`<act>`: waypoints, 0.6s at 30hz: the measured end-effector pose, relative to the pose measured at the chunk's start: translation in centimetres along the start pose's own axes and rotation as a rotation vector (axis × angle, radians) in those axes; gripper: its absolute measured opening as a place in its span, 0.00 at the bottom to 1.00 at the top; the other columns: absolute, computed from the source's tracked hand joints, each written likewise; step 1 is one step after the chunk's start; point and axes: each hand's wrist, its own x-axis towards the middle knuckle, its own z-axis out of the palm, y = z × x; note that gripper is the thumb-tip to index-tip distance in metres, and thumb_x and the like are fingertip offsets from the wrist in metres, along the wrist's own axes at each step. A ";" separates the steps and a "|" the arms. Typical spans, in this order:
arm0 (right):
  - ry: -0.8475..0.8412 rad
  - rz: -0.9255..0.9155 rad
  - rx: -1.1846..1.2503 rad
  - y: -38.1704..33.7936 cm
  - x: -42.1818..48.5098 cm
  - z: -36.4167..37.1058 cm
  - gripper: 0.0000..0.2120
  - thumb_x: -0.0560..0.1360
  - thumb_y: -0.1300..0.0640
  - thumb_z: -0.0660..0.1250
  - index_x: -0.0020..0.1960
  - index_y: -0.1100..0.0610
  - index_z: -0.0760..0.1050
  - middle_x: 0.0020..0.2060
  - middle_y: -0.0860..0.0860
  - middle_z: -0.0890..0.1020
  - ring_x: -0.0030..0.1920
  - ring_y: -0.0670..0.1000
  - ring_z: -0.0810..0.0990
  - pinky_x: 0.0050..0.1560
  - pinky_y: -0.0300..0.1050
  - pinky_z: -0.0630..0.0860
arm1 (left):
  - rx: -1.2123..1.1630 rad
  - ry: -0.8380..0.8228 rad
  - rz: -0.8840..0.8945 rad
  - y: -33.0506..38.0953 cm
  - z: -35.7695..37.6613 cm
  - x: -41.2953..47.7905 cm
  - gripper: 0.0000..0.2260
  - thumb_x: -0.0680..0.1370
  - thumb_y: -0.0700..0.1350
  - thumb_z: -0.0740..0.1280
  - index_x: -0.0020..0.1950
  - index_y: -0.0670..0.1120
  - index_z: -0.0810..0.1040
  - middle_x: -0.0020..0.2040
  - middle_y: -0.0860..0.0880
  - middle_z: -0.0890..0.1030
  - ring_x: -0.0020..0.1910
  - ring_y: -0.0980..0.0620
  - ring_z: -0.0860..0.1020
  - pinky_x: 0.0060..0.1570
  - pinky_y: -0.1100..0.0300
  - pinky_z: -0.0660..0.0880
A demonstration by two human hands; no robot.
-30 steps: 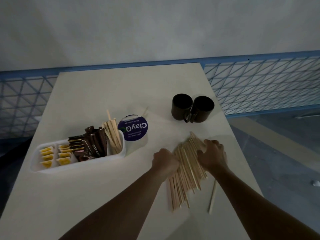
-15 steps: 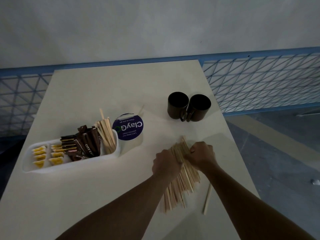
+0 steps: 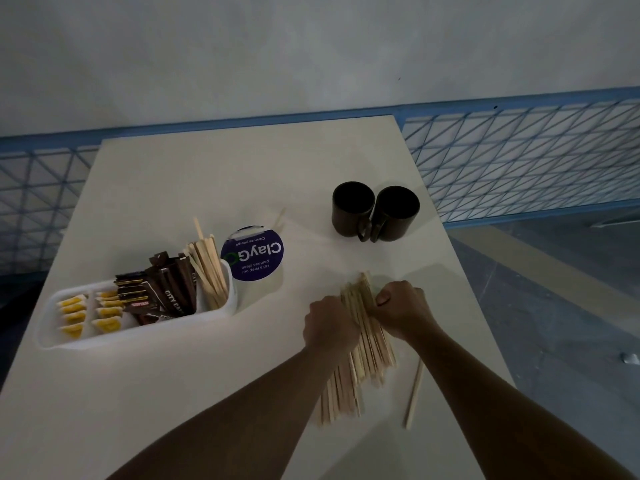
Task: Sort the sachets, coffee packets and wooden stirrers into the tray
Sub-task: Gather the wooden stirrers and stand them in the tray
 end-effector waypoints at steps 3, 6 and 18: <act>-0.020 0.028 0.008 0.1 -0.1 -0.1 0.15 0.76 0.56 0.69 0.32 0.57 0.75 0.22 0.48 0.72 0.19 0.42 0.68 0.24 0.31 0.69 | -0.053 -0.020 -0.028 0.1 -0.5 -0.2 0.06 0.78 0.43 0.66 0.46 0.42 0.79 0.36 0.50 0.75 0.38 0.51 0.77 0.36 0.61 0.71; -0.042 0.029 0.022 0.1 -0.3 -0.2 0.14 0.76 0.55 0.69 0.33 0.58 0.75 0.23 0.48 0.72 0.20 0.43 0.68 0.23 0.30 0.67 | -0.103 -0.041 -0.052 0.0 -0.7 -0.3 0.10 0.79 0.41 0.65 0.37 0.45 0.73 0.32 0.52 0.72 0.33 0.55 0.74 0.33 0.64 0.70; 0.018 0.046 0.097 -0.6 -1.3 -0.8 0.11 0.78 0.60 0.63 0.41 0.63 0.80 0.38 0.59 0.83 0.40 0.57 0.84 0.39 0.46 0.79 | -0.376 -0.101 -0.249 -1.5 -1.8 1.1 0.09 0.76 0.38 0.65 0.55 0.37 0.78 0.48 0.42 0.83 0.43 0.45 0.84 0.39 0.58 0.82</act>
